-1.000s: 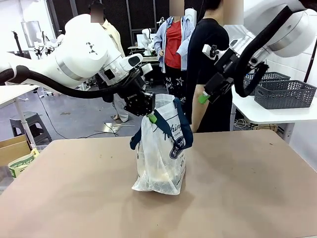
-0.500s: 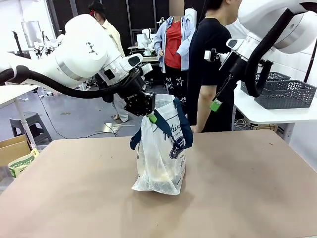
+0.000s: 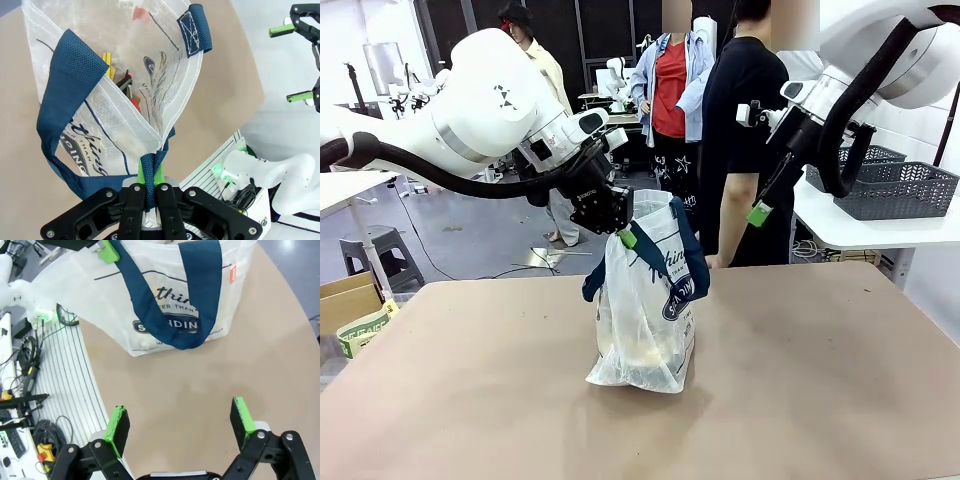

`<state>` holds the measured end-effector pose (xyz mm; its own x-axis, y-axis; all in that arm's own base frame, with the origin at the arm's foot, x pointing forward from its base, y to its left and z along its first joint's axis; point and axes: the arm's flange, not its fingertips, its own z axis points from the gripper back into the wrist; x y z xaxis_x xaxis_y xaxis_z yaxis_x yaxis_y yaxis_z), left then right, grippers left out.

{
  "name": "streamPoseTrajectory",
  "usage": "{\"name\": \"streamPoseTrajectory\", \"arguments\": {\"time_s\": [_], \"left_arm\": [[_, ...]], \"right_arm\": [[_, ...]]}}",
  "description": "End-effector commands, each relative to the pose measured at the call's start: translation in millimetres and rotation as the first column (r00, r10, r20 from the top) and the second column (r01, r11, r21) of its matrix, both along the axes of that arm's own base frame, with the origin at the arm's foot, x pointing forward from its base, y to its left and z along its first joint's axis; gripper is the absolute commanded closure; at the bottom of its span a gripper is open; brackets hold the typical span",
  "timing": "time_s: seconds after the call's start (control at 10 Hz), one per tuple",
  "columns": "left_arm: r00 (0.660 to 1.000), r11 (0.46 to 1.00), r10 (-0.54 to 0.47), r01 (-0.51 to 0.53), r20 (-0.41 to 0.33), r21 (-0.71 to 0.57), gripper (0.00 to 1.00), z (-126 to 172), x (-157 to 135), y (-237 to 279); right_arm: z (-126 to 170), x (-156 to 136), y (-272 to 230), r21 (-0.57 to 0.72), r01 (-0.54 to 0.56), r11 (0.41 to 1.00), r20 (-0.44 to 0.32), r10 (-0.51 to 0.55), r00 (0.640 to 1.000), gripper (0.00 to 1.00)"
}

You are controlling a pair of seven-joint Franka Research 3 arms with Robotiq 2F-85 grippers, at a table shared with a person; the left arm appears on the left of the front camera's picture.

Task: Transfer purchased items from the store into the shopping bag.
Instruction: Move the Reusable shopping bag to the right side of the table.

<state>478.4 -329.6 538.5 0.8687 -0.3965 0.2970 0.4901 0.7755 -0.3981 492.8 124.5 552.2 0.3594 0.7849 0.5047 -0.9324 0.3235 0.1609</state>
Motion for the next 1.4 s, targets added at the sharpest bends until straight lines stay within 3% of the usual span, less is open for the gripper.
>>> {"name": "streamPoseTrajectory", "arguments": {"time_s": [0.0, 0.1, 0.3, 0.6, 1.0, 1.3], "left_arm": [[1.0, 1.0, 0.004, -0.004, 0.003, 0.001, 1.0, 2, -1, 3], [1.0, 1.0, 0.0, 0.0, 0.0, 0.0, 1.0, 0, 0, 0], [0.99, 0.97, 0.136, -0.129, -0.022, 0.206, 1.0, 15, 1, -2], [0.989, 0.955, 0.145, -0.134, -0.022, 0.264, 1.0, 42, -2, -2], [0.98, 0.917, 0.19, -0.198, 0.055, 0.347, 1.0, 92, 0, 29], [0.987, 0.874, 0.158, -0.152, 0.027, 0.462, 1.0, 103, 7, 69]], "right_arm": [[0, -1, 1, 0.02, 0.012, 1.0, -0.021, -0.011, 1.0, 0.0], [0, -1, 1, 0.02, 0.012, 1.0, -0.021, -0.011, 1.0, 0.0], [0, -1, 1, 0.02, 0.012, 1.0, -0.021, -0.011, 1.0, 0.0], [0, -1, 1, 0.02, 0.012, 1.0, -0.021, -0.011, 1.0, 0.0], [0, -1, 1, 0.02, 0.012, 1.0, -0.021, -0.011, 1.0, 0.0], [0, -1, 1, 0.02, 0.012, 1.0, -0.021, -0.011, 1.0, 0.0]]}}
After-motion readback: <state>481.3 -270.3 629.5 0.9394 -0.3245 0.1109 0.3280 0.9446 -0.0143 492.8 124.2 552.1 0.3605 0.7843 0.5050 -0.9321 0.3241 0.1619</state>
